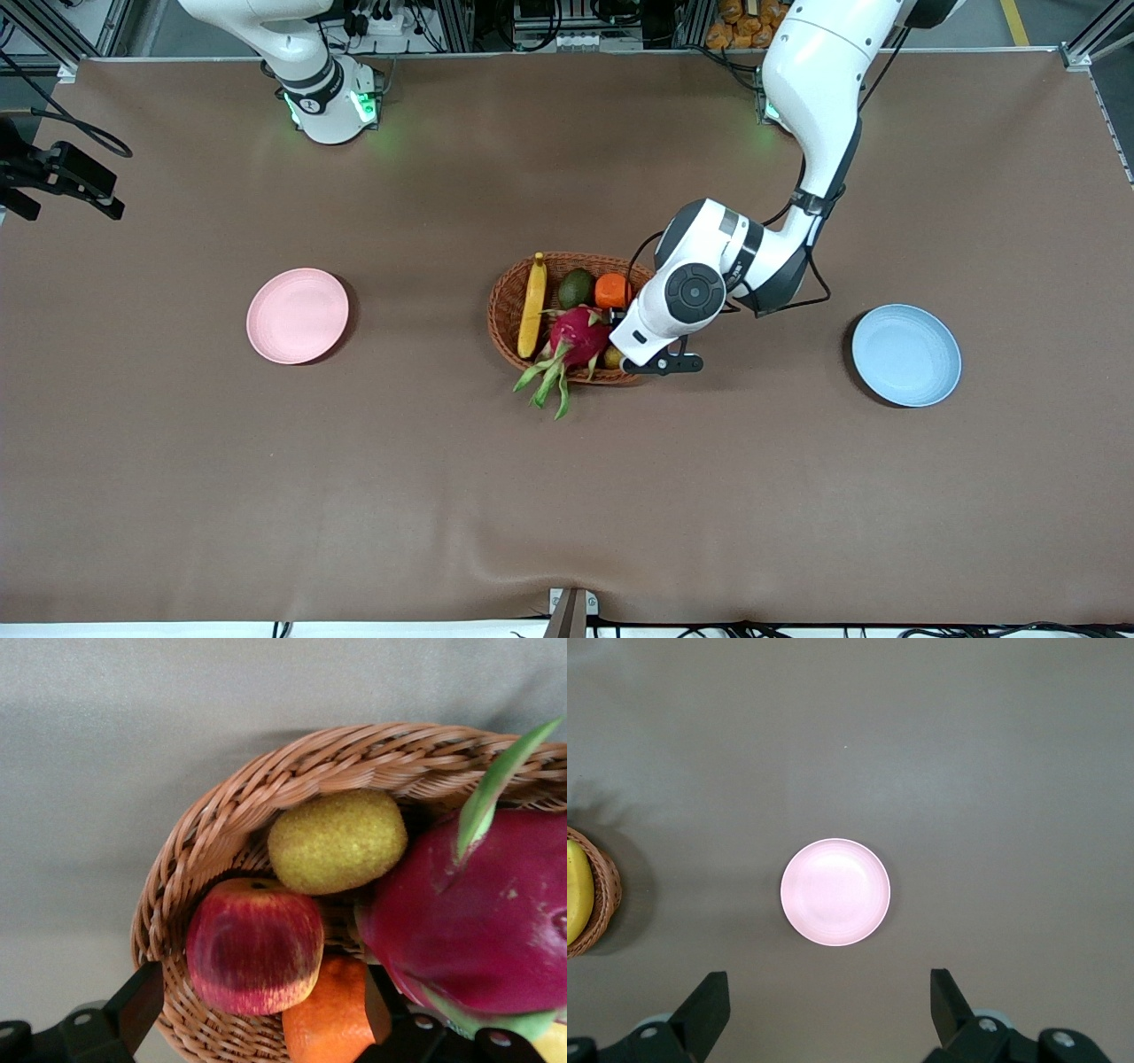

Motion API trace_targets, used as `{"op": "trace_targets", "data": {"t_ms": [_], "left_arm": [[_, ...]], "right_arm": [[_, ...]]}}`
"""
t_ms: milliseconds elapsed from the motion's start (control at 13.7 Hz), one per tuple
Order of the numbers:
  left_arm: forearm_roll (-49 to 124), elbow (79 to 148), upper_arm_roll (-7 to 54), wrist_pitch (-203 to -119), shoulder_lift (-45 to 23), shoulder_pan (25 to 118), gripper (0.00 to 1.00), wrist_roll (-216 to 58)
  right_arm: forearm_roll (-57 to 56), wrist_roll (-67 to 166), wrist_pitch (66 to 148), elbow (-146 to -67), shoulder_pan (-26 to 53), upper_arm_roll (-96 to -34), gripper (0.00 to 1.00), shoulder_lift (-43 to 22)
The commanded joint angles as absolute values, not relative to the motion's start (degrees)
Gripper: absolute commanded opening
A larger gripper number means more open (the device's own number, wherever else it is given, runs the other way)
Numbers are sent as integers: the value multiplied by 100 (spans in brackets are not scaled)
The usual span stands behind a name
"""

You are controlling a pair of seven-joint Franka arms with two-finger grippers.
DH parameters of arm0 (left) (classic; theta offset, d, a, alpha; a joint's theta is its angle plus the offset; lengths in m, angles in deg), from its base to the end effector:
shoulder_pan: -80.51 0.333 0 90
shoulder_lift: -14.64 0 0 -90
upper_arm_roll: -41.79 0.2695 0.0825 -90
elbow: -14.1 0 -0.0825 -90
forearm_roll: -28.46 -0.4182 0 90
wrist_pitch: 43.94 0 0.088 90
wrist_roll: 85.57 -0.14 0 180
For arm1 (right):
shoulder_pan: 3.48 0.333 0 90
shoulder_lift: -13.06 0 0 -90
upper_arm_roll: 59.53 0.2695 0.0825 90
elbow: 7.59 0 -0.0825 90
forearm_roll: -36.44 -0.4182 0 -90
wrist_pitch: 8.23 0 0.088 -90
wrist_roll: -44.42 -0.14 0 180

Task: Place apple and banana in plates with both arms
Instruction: 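Lower the left gripper and grasp the red apple in the basket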

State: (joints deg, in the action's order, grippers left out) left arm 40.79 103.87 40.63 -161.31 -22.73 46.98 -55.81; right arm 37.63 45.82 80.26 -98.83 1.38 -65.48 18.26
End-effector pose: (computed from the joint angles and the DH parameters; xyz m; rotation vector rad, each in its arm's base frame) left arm 0.5465 -0.3992 0.1593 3.0438 0.0498 -0.3790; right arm 0.5631 -0.0158 0.5837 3.1286 0.0073 0.0657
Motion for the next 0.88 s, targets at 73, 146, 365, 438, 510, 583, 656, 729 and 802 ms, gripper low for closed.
{"op": "trace_targets", "data": {"t_ms": [73,146,365,438,510,583,656,729,802], "left_arm": [[4120,10270,4118,-16303,-2473,4606,100,-5516],[4120,10270,4118,-16312,-2491,4579,100,-5525],[4111,10296,4118,-16312,-2518,4553,100,-5525],[4111,10296,4118,-16312,-2544,4553,100,-5525],[4111,10305,4127,-16312,-2570,4544,100,-5534],[4103,10314,4118,-16312,-2579,4553,100,-5543],[4103,10322,4118,-16312,-2579,4553,95,-5551],[4103,10322,4118,-16303,-2579,4553,88,-5534],[4103,10322,4118,-16286,-2579,4553,81,-5534]], "right_arm": [[3775,4618,7966,-9882,109,-6542,100,1869],[3775,4618,7966,-9873,109,-6542,100,1869],[3775,4636,7966,-9873,91,-6551,100,1869],[3775,4636,7974,-9873,109,-6551,100,1869],[3775,4636,7974,-9873,126,-6551,100,1869],[3775,4636,7974,-9873,126,-6551,100,1869],[3775,4636,7974,-9873,135,-6551,100,1860],[3775,4636,7957,-9873,135,-6551,100,1860],[3775,4636,7957,-9873,153,-6542,100,1860]]}}
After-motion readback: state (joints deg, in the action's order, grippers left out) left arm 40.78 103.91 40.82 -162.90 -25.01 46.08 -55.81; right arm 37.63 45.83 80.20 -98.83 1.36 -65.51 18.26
